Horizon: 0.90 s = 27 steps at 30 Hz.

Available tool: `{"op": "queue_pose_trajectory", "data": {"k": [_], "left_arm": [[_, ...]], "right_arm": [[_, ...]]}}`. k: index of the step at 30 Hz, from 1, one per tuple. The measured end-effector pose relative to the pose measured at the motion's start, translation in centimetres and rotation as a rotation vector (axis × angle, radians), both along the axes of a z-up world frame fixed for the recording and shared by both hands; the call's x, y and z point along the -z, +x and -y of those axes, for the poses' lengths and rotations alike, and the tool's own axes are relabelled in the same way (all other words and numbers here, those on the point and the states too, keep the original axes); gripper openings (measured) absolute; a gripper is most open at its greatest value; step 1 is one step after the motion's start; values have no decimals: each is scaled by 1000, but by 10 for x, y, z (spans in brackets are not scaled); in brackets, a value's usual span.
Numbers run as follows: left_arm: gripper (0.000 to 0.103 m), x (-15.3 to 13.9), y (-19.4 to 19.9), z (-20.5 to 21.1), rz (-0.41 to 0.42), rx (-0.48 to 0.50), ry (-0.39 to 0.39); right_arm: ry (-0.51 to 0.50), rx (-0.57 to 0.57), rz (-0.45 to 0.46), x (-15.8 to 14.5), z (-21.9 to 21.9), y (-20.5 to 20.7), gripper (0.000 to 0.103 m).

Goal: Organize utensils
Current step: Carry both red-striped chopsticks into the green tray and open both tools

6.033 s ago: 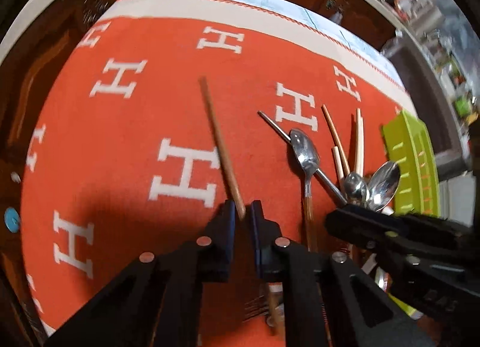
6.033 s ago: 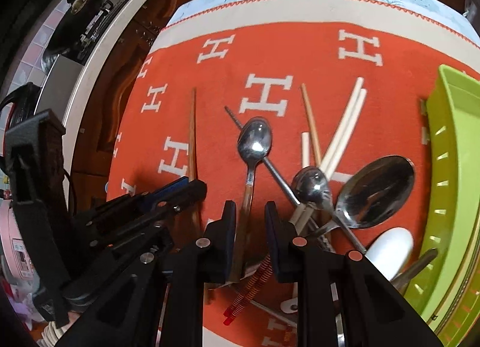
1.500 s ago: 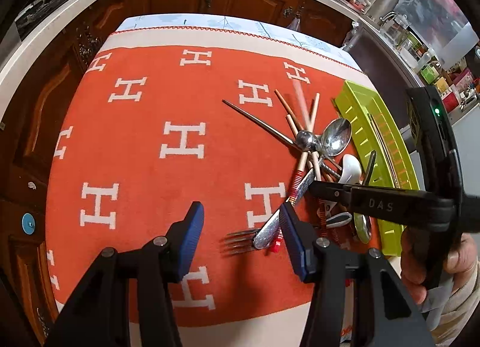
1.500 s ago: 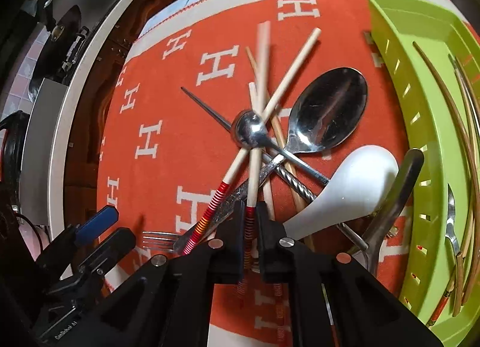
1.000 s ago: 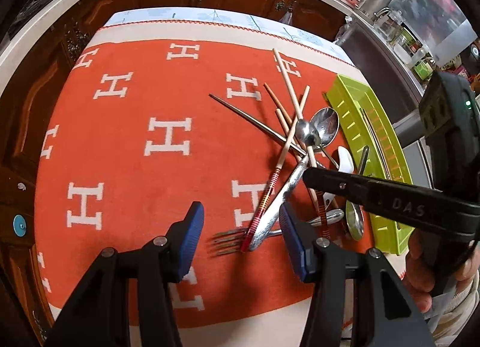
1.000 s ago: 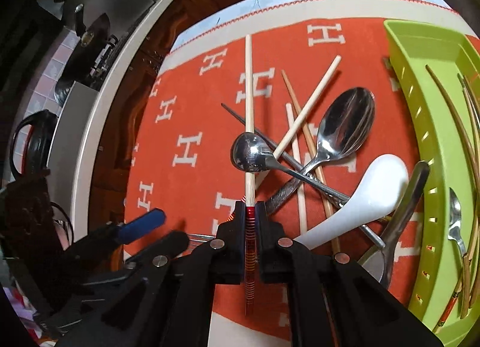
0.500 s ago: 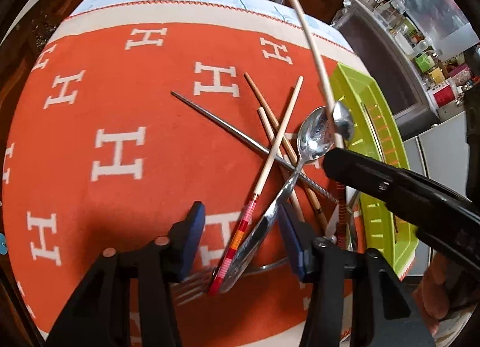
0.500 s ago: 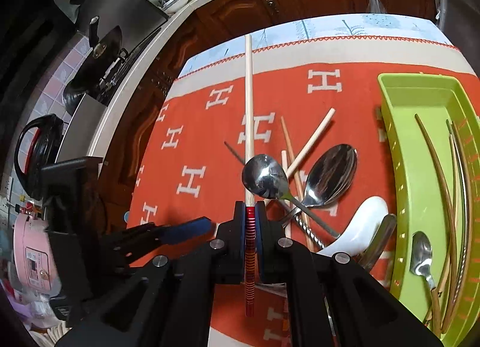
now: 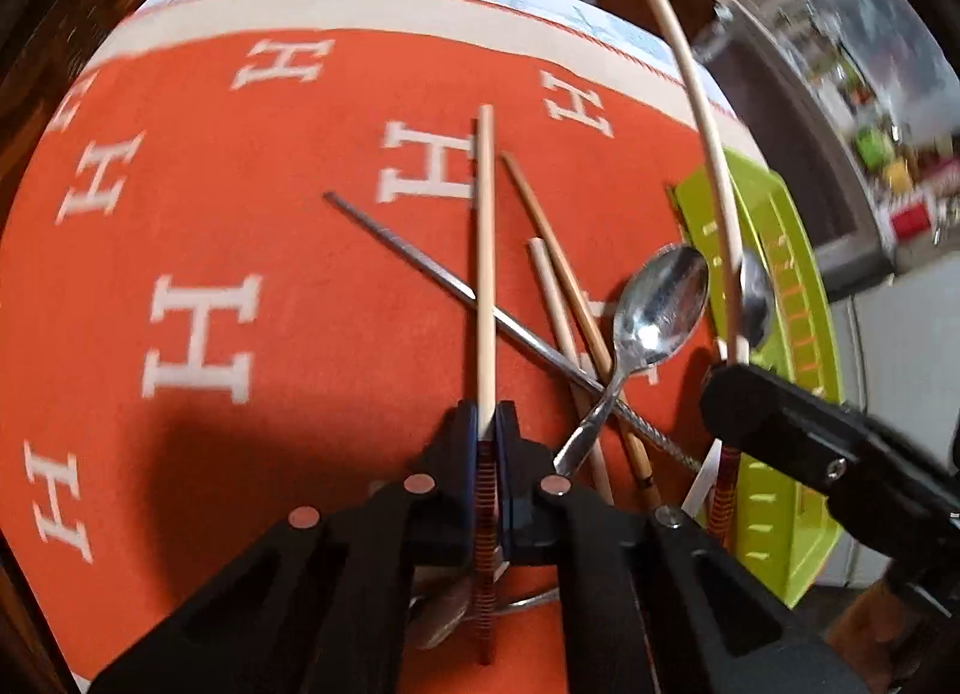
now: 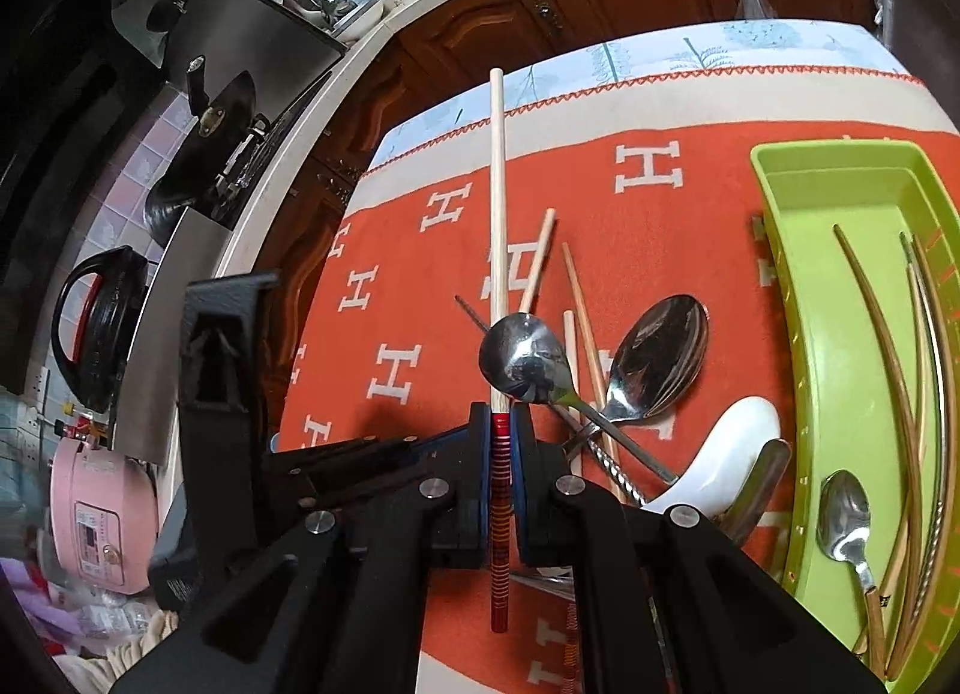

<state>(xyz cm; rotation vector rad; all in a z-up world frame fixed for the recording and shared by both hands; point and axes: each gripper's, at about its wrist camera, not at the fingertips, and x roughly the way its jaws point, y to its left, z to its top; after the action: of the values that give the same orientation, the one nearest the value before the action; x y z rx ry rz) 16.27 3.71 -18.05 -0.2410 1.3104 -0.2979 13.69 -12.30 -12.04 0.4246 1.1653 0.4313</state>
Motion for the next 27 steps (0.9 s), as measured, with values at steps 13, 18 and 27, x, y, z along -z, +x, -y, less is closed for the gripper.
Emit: {"op": "queue_pose_trajectory", "data": {"k": [13, 18, 27], "left_arm": [[3, -51, -40, -56, 99, -174, -50], [3, -79, -53, -43, 144, -147, -82], [3, -123, -81, -7, 198, -9, -113]], "right_arm": [[49, -110, 39, -18, -39, -6, 5], [51, -105, 53, -39, -34, -23, 5], [24, 1, 77, -67, 30, -74, 5]]}}
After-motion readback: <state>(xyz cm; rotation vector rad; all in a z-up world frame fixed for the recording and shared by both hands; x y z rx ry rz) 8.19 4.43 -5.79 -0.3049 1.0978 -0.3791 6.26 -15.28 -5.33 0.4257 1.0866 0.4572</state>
